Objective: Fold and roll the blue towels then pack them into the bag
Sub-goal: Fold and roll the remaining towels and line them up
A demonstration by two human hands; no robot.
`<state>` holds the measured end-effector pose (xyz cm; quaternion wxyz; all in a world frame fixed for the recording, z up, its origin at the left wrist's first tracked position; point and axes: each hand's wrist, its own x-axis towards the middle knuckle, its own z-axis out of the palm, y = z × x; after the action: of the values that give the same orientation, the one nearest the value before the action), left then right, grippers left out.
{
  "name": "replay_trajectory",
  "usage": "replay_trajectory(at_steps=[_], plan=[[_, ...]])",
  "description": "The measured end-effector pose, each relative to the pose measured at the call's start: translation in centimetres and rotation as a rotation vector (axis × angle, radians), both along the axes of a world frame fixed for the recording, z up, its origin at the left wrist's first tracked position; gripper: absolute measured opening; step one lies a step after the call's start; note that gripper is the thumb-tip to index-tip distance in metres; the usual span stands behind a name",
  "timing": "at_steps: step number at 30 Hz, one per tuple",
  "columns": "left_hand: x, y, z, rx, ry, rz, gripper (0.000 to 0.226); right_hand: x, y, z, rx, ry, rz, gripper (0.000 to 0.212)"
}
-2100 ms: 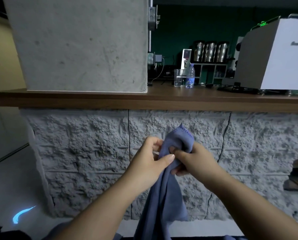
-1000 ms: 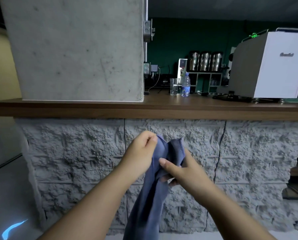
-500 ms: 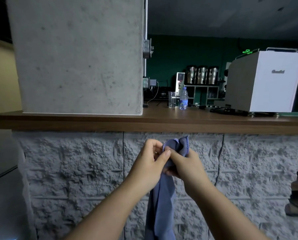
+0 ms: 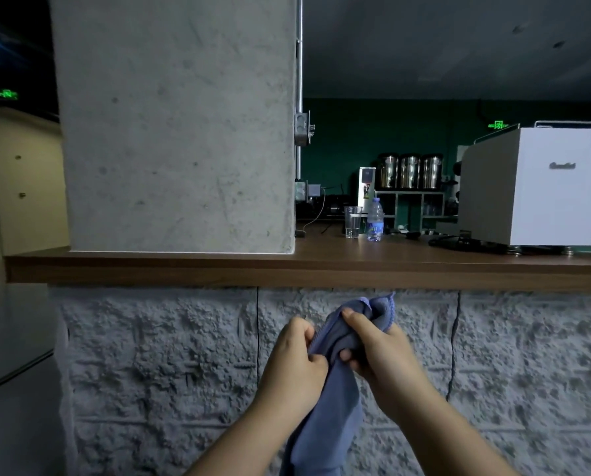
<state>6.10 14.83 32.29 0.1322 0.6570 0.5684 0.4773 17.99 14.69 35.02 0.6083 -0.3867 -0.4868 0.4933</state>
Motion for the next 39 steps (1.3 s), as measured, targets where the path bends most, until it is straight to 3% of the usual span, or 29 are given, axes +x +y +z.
replay_trajectory(at_steps=[5, 11, 13, 18, 23, 26, 30, 34, 39], plan=[[-1.1, 0.4, -0.9, -0.089, 0.068, 0.041, 0.016, 0.3, 0.0, 0.8, 0.019, 0.12, 0.057, 0.017], [-3.8, 1.4, -2.2, -0.28, 0.043, 0.079, 0.03, 1.6, 0.2, 0.9, -0.036, 0.21, 0.021, 0.019], [-4.6, 1.8, -2.3, -0.294, -0.07, 0.062, 0.033, 1.9, 0.5, 0.4, -0.077, 0.12, -0.045, 0.019], [-4.9, 1.6, -0.1, -0.322, -0.637, 0.001, 0.022, 2.8, 1.5, -0.8, -0.06, -0.266, -0.214, 0.034], [-4.4, 0.1, 3.0, -0.225, -0.758, -0.07, 0.021, 2.6, 1.1, -0.9, -0.005, -0.442, -0.23, 0.029], [-3.8, -0.8, 4.2, -0.2, -0.888, -0.119, 0.022, 2.1, 1.0, -0.8, -0.02, -0.368, -0.193, 0.032], [-2.8, -1.6, 4.4, -0.252, -1.071, -0.298, 0.03, 1.1, 0.7, -0.9, -0.057, -0.151, 0.035, 0.029], [-1.5, -2.7, 3.9, -0.188, -0.914, -0.461, 0.021, 1.0, 0.3, -1.4, 0.025, -0.138, 0.232, 0.036], [-0.7, -3.2, 2.7, -0.107, -0.64, -0.641, 0.056, 0.8, -0.1, -2.1, 0.035, -0.27, 0.303, 0.054]])
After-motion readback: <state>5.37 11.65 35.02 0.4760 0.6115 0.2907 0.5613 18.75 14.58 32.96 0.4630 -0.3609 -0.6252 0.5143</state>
